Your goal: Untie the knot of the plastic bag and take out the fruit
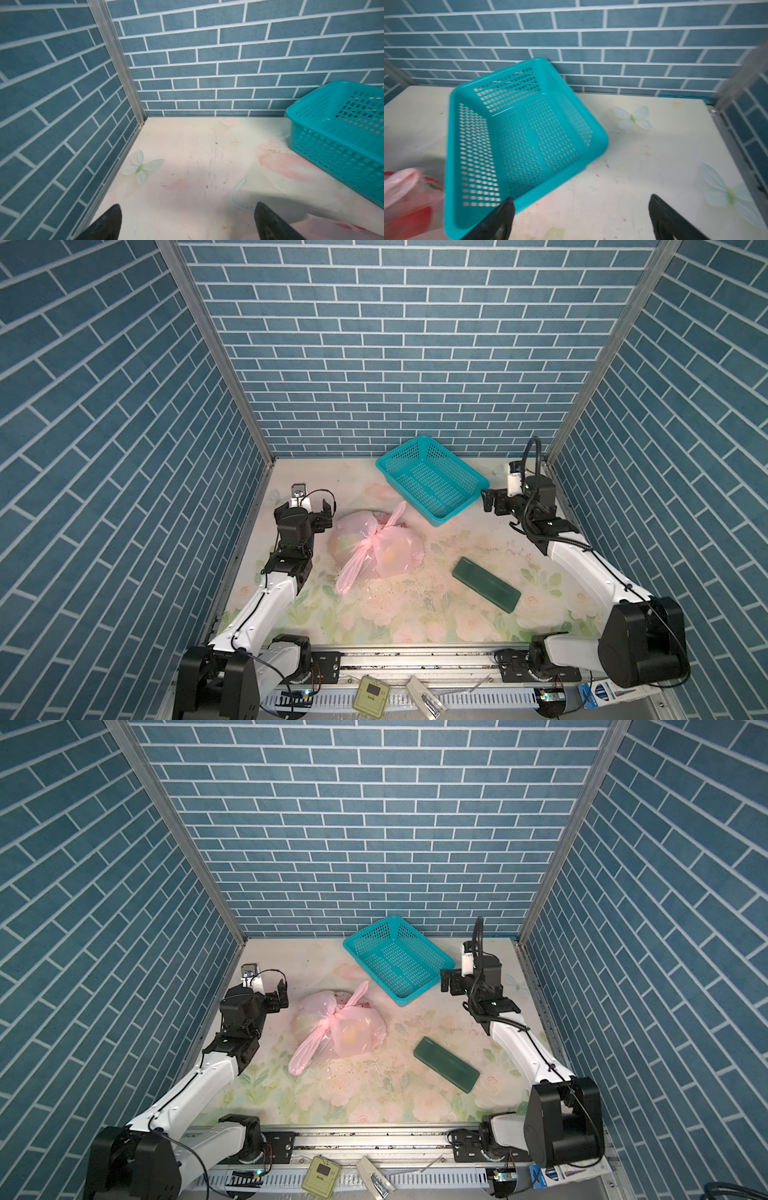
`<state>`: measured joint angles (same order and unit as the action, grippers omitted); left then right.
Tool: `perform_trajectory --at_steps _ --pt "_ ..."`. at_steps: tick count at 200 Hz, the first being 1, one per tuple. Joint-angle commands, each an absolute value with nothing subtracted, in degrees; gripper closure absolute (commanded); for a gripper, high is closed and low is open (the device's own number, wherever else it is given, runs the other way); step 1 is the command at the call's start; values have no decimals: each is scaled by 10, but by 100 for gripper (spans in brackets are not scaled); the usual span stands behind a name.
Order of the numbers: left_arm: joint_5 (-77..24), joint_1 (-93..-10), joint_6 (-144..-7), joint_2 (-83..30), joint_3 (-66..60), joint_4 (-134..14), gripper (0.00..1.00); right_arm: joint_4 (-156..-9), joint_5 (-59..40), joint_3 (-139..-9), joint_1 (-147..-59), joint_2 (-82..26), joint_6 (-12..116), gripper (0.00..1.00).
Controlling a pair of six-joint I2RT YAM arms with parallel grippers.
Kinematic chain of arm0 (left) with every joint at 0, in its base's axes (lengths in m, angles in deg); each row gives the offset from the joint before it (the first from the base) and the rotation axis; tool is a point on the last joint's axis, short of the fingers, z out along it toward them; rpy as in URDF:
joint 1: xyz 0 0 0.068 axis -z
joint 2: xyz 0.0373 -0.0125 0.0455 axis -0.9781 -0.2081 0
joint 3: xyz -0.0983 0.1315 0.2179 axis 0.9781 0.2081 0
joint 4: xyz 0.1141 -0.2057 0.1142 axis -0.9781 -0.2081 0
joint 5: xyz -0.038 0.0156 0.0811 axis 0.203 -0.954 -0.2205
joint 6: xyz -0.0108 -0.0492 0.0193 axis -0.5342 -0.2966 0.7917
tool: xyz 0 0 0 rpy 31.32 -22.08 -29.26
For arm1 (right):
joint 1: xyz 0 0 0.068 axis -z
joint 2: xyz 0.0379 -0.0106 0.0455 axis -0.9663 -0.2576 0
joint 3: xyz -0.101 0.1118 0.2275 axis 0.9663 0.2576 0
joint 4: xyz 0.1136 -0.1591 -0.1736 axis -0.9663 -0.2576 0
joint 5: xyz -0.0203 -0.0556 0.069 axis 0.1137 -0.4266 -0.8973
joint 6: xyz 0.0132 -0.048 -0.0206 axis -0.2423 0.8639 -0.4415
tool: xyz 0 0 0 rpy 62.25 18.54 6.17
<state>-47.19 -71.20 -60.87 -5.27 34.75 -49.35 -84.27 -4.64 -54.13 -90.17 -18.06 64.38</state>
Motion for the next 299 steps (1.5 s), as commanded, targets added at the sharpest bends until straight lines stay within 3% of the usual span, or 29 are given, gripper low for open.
perform_trajectory --at_steps 1,39,95,137,223,257,299 --pt "-410 -713 -669 -55 315 -606 0 -984 -80 -641 -963 -254 662 2" --pt "-365 -713 -718 -81 275 -642 0 -1071 -90 -791 -1047 -391 691 13" --pt "-333 -712 -764 -94 262 -654 0 -1119 -60 -889 -1093 -506 688 21" --pt "-321 -712 -770 -102 261 -651 0 -1131 -47 -937 -1096 -562 674 40" --pt "-308 -712 -767 -123 251 -644 0 -1140 -17 -922 -1095 -566 648 87" --pt "-306 -711 -768 -126 251 -644 0 -1139 4 -891 -1086 -544 629 96" --pt "-303 -711 -769 -129 255 -645 0 -1137 38 -847 -1049 -514 595 99"
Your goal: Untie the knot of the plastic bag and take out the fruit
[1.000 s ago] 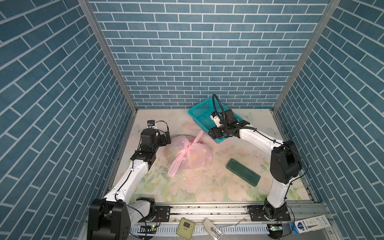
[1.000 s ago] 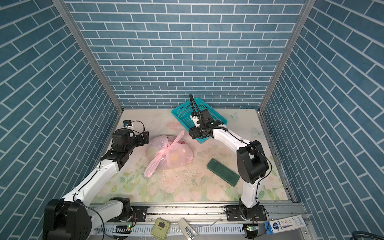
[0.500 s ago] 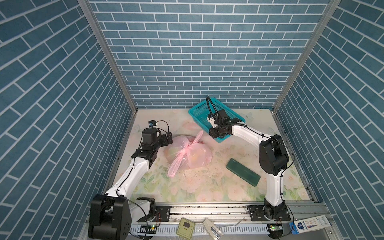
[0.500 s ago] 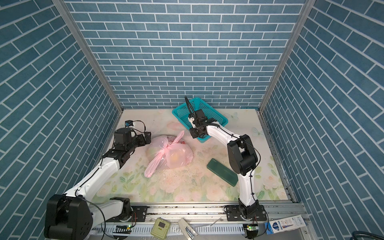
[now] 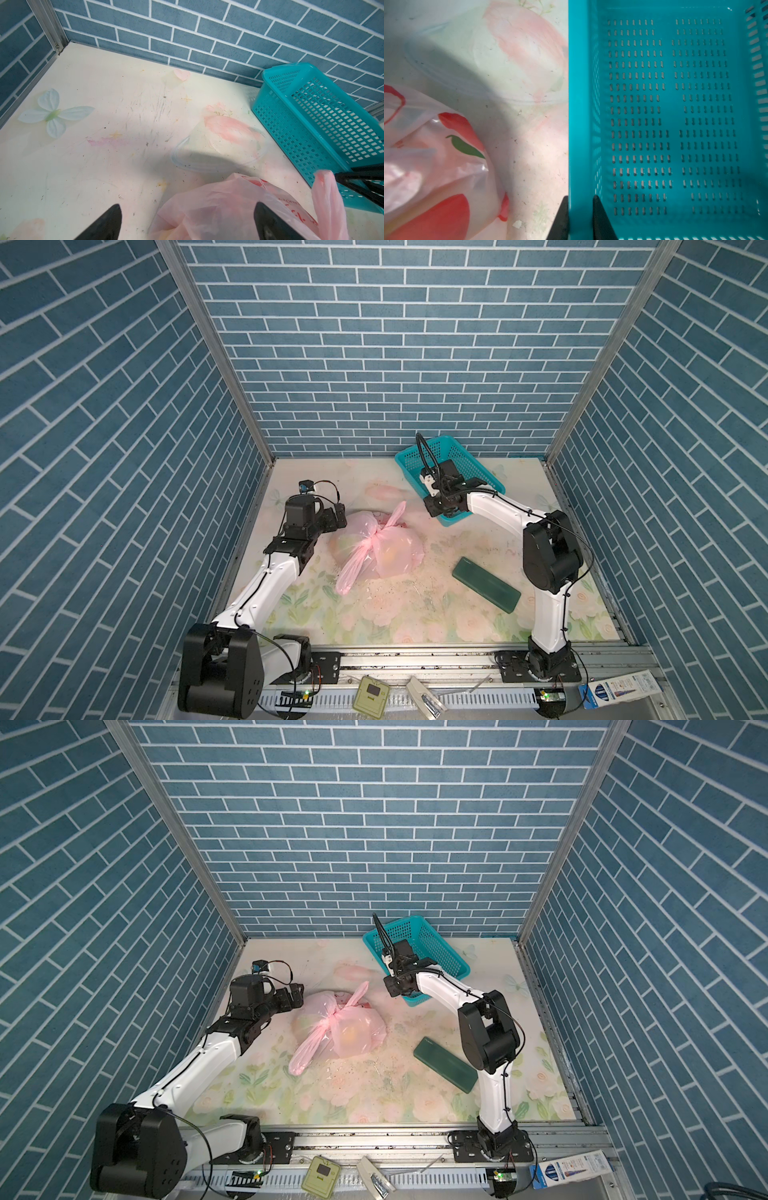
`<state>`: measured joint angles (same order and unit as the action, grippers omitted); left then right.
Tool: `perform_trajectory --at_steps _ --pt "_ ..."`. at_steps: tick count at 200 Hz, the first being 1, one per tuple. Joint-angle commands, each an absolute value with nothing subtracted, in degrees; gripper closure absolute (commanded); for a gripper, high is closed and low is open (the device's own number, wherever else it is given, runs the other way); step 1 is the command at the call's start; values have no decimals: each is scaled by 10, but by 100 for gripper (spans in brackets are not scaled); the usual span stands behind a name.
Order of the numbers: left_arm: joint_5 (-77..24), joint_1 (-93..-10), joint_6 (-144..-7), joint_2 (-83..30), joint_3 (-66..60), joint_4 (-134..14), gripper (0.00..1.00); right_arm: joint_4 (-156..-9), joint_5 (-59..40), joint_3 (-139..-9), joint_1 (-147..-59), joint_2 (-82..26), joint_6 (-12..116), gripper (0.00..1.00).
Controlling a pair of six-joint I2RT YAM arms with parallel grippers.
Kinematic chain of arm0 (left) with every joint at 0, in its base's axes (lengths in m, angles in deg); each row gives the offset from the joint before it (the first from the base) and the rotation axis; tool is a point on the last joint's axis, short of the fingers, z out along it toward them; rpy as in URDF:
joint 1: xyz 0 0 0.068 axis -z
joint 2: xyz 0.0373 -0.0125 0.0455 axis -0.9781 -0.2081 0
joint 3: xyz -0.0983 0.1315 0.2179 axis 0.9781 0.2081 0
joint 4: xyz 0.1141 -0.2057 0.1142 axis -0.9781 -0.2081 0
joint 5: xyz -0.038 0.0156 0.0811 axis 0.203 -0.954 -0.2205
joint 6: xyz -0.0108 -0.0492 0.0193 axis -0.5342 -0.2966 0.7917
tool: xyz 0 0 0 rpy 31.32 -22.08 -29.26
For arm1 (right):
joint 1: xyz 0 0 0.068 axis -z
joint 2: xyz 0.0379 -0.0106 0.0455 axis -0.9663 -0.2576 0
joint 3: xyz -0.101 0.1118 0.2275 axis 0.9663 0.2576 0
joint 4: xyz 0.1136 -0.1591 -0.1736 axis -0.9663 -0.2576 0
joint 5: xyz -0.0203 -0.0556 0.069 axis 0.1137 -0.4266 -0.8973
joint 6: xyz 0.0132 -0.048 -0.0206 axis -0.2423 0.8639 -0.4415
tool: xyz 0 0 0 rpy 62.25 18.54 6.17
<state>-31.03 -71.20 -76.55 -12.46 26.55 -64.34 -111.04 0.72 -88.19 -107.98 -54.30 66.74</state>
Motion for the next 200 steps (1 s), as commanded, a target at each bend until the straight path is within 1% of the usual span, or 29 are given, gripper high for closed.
perform_trajectory --at_steps 1,61,106,157,200 --pt "-302 -711 -769 -129 255 -645 0 -1137 40 -845 -1046 -513 592 99" --pt "-295 -711 -768 -142 241 -648 0 -1141 86 -803 -970 -483 558 100" --pt "-294 -711 -768 -147 236 -649 0 -1147 97 -798 -915 -485 574 100" --pt "-297 -710 -768 -143 236 -653 0 -1161 117 -816 -881 -500 596 100" --pt "-298 -711 -768 -141 235 -658 0 -1161 120 -831 -869 -512 626 100"
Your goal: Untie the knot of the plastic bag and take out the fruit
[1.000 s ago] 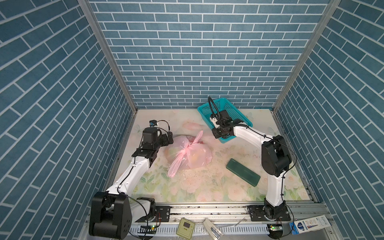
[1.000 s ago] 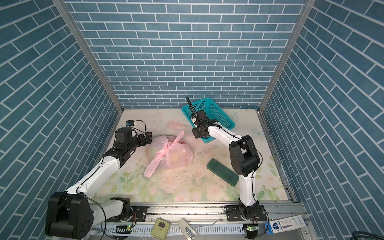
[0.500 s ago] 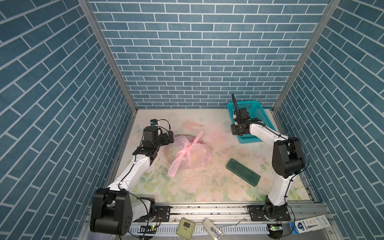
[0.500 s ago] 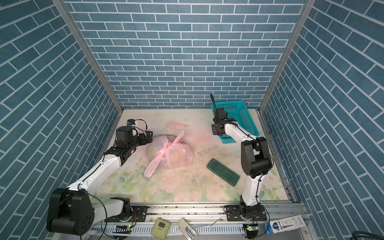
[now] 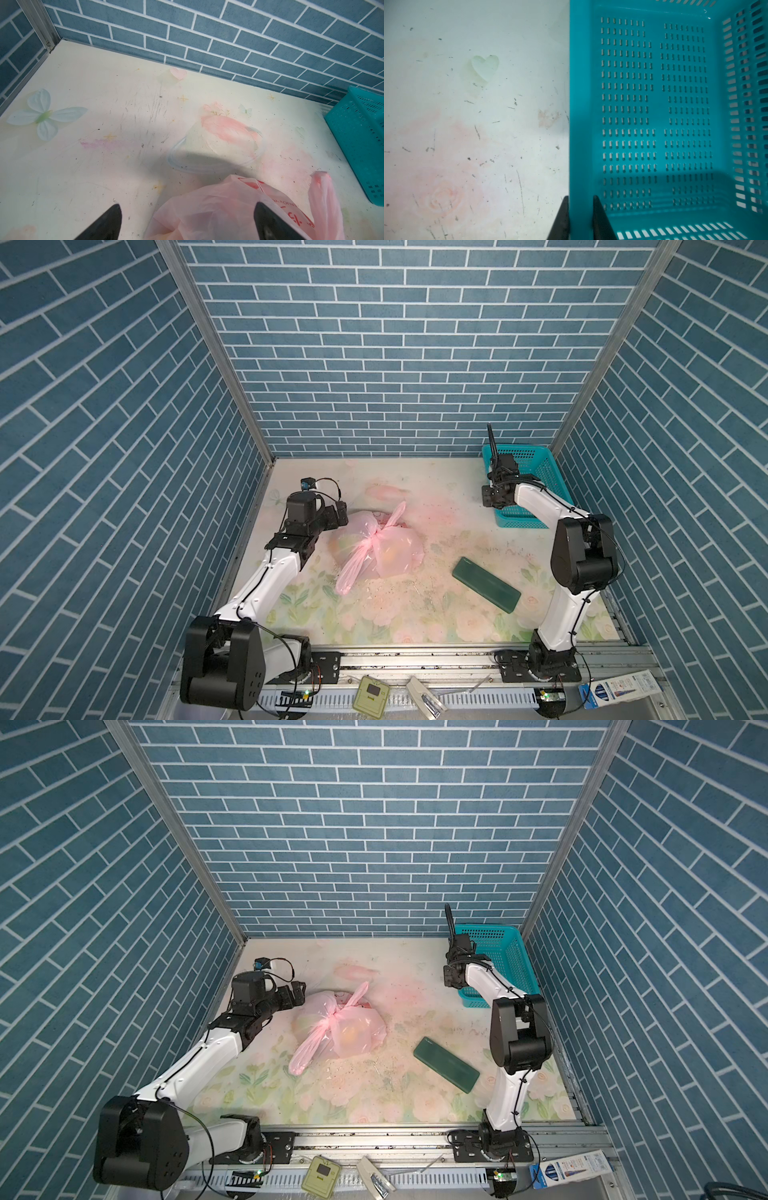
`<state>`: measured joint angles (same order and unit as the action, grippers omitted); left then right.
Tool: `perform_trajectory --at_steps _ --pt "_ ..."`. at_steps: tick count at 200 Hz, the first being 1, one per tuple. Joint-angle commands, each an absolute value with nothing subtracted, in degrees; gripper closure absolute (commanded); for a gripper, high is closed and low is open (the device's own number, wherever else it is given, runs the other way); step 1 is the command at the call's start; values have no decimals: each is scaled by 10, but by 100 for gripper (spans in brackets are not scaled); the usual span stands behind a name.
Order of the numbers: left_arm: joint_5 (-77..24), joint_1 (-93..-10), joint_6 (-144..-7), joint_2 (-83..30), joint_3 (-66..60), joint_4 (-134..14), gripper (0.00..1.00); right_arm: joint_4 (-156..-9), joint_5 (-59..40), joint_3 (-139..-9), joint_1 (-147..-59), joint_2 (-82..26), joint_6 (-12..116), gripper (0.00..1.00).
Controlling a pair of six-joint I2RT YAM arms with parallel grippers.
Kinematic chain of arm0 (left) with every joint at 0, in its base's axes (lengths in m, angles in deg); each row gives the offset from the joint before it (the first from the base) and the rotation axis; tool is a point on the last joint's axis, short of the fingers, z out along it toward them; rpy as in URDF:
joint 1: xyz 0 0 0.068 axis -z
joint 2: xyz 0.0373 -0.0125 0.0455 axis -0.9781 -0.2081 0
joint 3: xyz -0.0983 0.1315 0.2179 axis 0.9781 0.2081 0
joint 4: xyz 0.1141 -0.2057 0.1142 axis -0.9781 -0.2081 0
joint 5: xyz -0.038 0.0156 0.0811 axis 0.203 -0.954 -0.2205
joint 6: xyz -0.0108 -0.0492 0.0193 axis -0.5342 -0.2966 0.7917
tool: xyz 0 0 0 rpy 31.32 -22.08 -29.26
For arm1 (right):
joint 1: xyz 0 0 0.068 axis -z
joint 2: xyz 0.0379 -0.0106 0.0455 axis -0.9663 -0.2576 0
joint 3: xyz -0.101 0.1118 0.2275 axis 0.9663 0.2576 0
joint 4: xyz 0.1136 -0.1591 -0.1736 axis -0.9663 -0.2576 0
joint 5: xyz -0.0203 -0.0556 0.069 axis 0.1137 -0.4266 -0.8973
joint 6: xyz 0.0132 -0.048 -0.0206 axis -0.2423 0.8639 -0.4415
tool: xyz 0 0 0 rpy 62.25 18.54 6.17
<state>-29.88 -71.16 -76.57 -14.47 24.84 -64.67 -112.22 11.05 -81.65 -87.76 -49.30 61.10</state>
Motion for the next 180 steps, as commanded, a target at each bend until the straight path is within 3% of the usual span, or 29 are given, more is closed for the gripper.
perform_trajectory --at_steps 1,31,59,76,113,180 --pt "-298 -711 -768 -141 234 -658 0 -1161 120 -831 -869 -512 626 100" --pt "-294 -705 -767 -142 224 -676 0 -1165 106 -842 -868 -517 645 97" --pt "-285 -691 -752 -132 197 -745 0 -1169 80 -841 -869 -492 646 59" --pt "-289 -667 -731 -122 178 -806 0 -1176 66 -837 -870 -467 641 47" --pt "-299 -597 -699 -113 148 -922 7 -1204 43 -836 -885 -420 636 38" --pt "-291 -533 -722 -171 108 -993 12 -1243 19 -854 -924 -388 621 37"
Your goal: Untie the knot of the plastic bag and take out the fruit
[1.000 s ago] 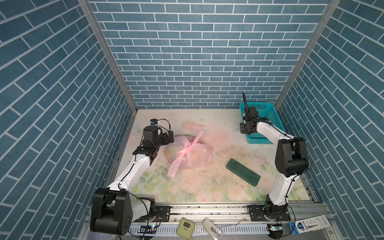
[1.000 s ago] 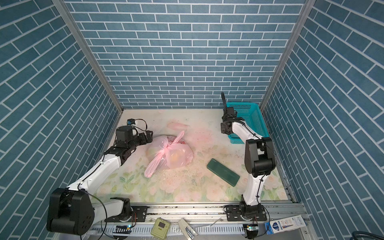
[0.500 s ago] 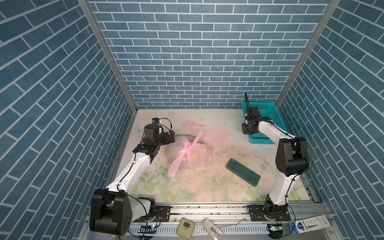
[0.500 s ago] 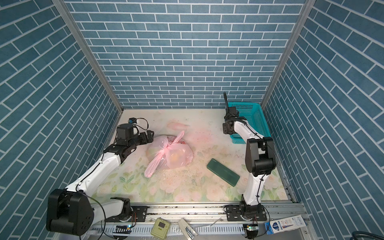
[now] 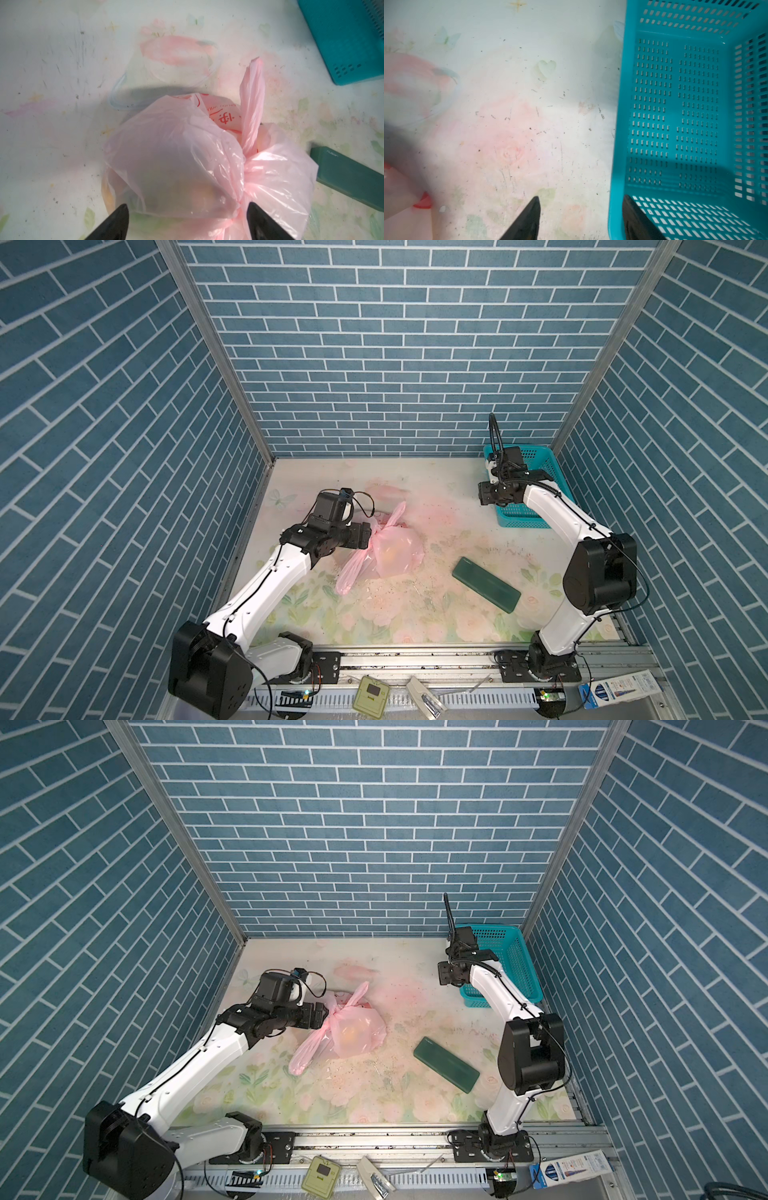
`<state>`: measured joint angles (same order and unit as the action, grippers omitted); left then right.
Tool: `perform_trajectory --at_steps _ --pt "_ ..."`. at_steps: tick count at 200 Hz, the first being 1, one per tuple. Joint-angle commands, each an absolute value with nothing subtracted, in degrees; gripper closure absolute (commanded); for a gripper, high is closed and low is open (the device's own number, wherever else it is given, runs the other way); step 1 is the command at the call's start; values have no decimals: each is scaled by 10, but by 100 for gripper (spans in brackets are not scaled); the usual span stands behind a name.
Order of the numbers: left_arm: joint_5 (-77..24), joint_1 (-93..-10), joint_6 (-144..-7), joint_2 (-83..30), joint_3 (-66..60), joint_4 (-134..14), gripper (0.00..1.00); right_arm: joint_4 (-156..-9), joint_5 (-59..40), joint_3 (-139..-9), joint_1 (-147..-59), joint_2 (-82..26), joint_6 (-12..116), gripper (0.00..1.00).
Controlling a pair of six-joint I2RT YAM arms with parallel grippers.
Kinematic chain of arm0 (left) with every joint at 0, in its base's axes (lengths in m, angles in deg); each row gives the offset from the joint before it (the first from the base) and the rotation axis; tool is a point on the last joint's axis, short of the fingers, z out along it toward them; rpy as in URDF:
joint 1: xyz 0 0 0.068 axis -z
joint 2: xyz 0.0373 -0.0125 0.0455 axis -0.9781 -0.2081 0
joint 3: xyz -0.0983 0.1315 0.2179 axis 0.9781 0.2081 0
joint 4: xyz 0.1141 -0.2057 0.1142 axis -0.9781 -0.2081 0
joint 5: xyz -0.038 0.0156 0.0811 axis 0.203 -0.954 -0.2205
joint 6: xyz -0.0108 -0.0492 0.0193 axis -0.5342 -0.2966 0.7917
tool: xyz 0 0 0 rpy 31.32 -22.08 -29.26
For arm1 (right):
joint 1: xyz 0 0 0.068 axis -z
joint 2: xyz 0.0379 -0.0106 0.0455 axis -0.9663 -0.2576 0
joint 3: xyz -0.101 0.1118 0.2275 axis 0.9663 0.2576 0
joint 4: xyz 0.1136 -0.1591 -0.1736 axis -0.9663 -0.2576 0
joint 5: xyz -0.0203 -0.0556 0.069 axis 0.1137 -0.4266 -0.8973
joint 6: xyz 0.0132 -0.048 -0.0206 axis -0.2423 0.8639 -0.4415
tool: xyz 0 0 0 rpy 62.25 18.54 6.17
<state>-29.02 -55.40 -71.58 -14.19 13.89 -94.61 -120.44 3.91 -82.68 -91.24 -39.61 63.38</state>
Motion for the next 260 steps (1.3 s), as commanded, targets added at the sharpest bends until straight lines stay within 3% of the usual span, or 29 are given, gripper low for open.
perform_trajectory --at_steps 1,68,84,102,116,150,191,260 --pt "-291 -531 -722 -173 107 -995 12 -1243 18 -855 -925 -388 620 37" --pt "-248 -483 -832 -231 132 -949 16 -1246 5 -839 -954 -359 603 37" --pt "-272 -473 -853 -243 132 -934 28 -1239 4 -826 -955 -349 600 37" --pt "-290 -461 -864 -256 120 -927 54 -1232 6 -814 -955 -338 600 39" --pt "-292 -452 -873 -266 111 -919 69 -1229 8 -806 -955 -331 600 40" --pt "-273 -428 -901 -285 90 -899 93 -1222 8 -783 -955 -314 601 40" --pt "-247 -409 -972 -300 78 -823 100 -1212 7 -750 -955 -297 600 40" --pt "-292 -394 -1058 -383 38 -660 100 -1205 -11 -733 -955 -291 602 40"
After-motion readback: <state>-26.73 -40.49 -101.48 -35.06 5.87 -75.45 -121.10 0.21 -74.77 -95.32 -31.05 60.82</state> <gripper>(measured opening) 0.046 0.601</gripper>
